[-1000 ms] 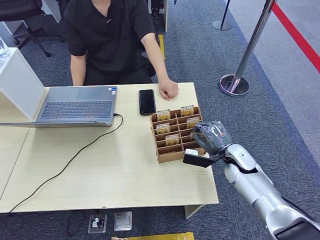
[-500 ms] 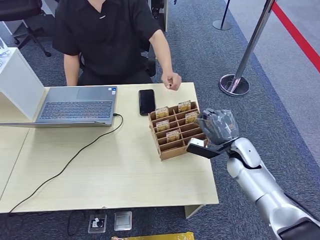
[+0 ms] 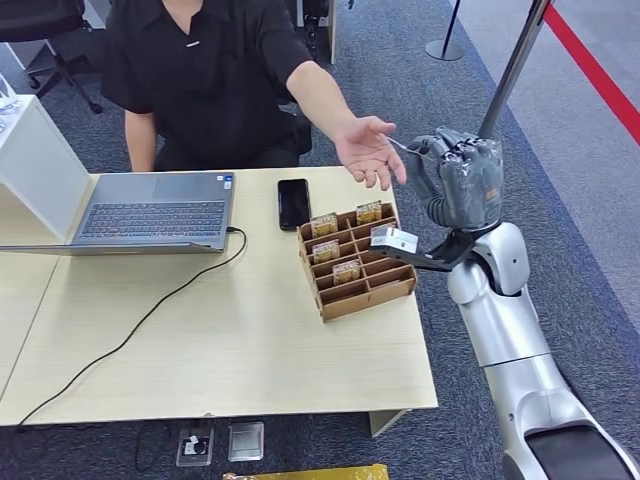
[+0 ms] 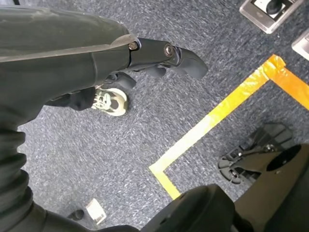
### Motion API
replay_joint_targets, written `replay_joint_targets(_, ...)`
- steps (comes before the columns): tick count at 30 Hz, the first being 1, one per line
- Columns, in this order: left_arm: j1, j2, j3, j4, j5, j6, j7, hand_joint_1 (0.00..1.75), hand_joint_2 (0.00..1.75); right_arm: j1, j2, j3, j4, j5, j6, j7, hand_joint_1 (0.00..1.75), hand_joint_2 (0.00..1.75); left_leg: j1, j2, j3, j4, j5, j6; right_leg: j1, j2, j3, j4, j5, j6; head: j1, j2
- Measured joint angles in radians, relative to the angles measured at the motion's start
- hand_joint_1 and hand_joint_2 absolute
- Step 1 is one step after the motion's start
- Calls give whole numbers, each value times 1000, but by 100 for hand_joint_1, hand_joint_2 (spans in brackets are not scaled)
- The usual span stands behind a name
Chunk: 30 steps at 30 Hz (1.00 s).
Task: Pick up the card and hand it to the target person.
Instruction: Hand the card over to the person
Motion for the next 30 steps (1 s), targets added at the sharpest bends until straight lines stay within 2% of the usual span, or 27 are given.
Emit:
replay_joint_targets(2,-6,-2,-9,0,-14,-10,11,0,175,-1,62,-61,19,54,0,-85,175,175,0,0,0,0,0,0,0,0,0,0,0,0,1,0)
replay_joint_targets(4,-12,-2,-17,0,-21,-17,17,0,175,-3,114,-113,41,103,0,-126,175,175,0,0,0,0,0,0,0,0,0,0,0,0,0,0)
replay_joint_targets(8,-21,-5,-29,0,-30,-20,21,0,175,-17,196,-184,85,185,0,-141,175,175,0,0,0,0,0,0,0,0,0,1,0,0,0,0)
replay_joint_targets(13,-30,-8,-52,0,-61,-17,29,0,175,-58,262,-242,147,256,0,-135,173,175,0,1,0,0,0,0,0,0,0,1,0,0,0,0)
replay_joint_targets(14,-31,-8,-57,0,-65,-18,31,0,175,-64,270,-249,155,261,0,-135,130,175,0,1,0,0,0,0,0,0,0,1,0,0,0,0)
replay_joint_targets(17,-34,-10,-65,0,-67,-28,37,0,44,-74,285,-266,174,259,0,-140,0,44,0,0,0,0,0,0,0,0,0,1,0,-1,0,0)
replay_joint_targets(18,-34,-10,-65,0,-66,-33,40,0,0,-77,288,-268,182,254,0,-142,0,0,0,0,0,0,0,0,0,0,0,1,0,-1,0,0)
replay_joint_targets(25,-32,-13,-65,1,-59,-62,61,0,0,-85,302,-291,207,219,0,-154,0,0,0,0,0,0,0,0,0,0,-1,1,0,-1,-1,0)
replay_joint_targets(30,-26,-14,-65,3,-49,-55,63,0,0,-43,295,-323,115,128,0,-154,0,0,0,0,0,1,0,0,0,0,-2,1,0,-1,1,0)
